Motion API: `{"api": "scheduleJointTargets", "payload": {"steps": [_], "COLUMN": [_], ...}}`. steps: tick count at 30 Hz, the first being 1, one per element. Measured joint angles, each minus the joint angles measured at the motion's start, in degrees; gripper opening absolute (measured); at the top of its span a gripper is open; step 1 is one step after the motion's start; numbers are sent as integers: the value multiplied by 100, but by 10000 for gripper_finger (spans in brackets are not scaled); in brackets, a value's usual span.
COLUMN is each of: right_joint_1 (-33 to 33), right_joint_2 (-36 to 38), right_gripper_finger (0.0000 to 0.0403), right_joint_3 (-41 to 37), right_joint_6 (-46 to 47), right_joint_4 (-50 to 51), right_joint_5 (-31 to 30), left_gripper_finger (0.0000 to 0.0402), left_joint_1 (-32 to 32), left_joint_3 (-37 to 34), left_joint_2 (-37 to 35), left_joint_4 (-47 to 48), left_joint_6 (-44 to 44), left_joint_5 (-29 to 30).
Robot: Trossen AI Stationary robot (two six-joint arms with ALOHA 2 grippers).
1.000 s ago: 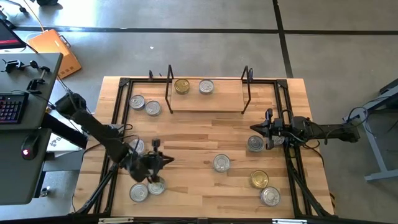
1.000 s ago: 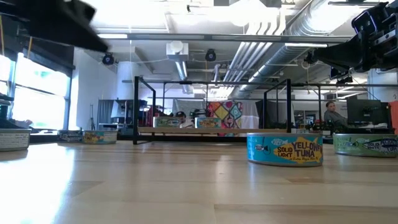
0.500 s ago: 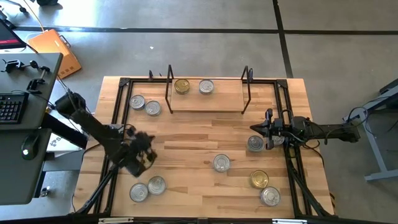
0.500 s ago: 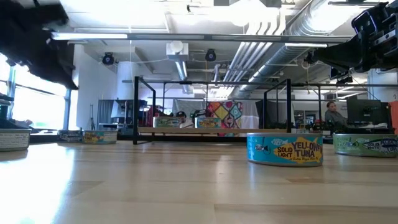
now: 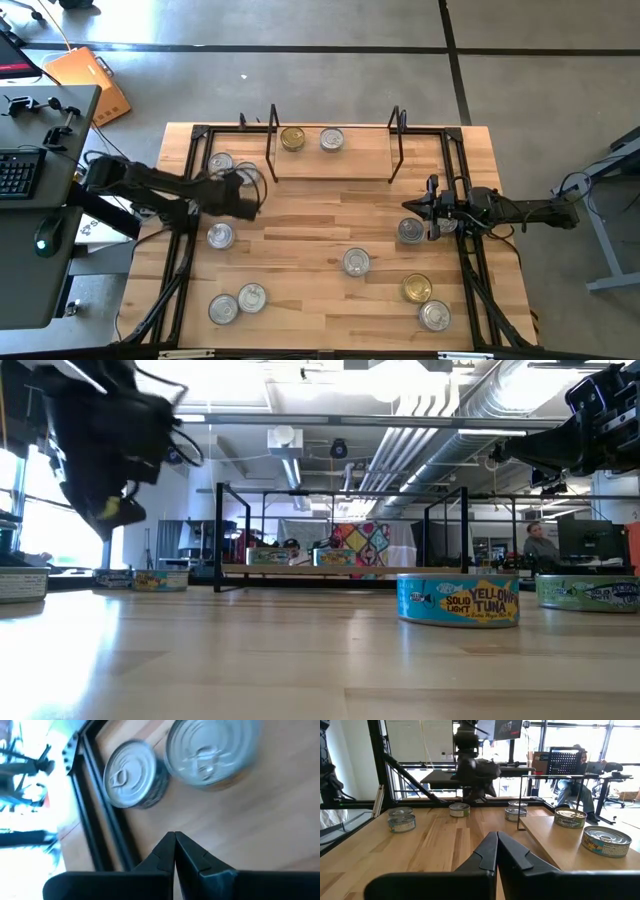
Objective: Stack canned seafood by type on shelf
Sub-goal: Put the blue tuna can on the shelf
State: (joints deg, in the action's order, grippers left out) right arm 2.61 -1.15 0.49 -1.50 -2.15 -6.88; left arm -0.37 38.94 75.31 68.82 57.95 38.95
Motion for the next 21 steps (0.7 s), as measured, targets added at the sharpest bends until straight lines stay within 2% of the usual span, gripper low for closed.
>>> {"api": "scheduleJointTargets", "payload": {"steps": [3, 7, 15, 21], "right_joint_1": [1, 2, 0, 2], "right_joint_2": [-2, -2, -2, -2], "right_gripper_finger": [0, 0, 0, 0], "right_joint_3": [-1, -2, 0, -2], "right_joint_6": [0, 0, 0, 0], "right_joint_4": [1, 0, 0, 0], "right_joint_5": [-1, 0, -1, -1], "left_gripper_finger": [14, 52, 139, 162], "left_joint_1": [652, 1360, 2512, 3157], "left_joint_3": [0, 0, 0, 0], "left_joint_2": [0, 0, 0, 76], "left_joint_4": [-306, -836, -1097, -1312], "left_joint_6": [-903, -1972, -2922, -3362], "left_joint_5": [-195, -579, -1076, -1557]}}
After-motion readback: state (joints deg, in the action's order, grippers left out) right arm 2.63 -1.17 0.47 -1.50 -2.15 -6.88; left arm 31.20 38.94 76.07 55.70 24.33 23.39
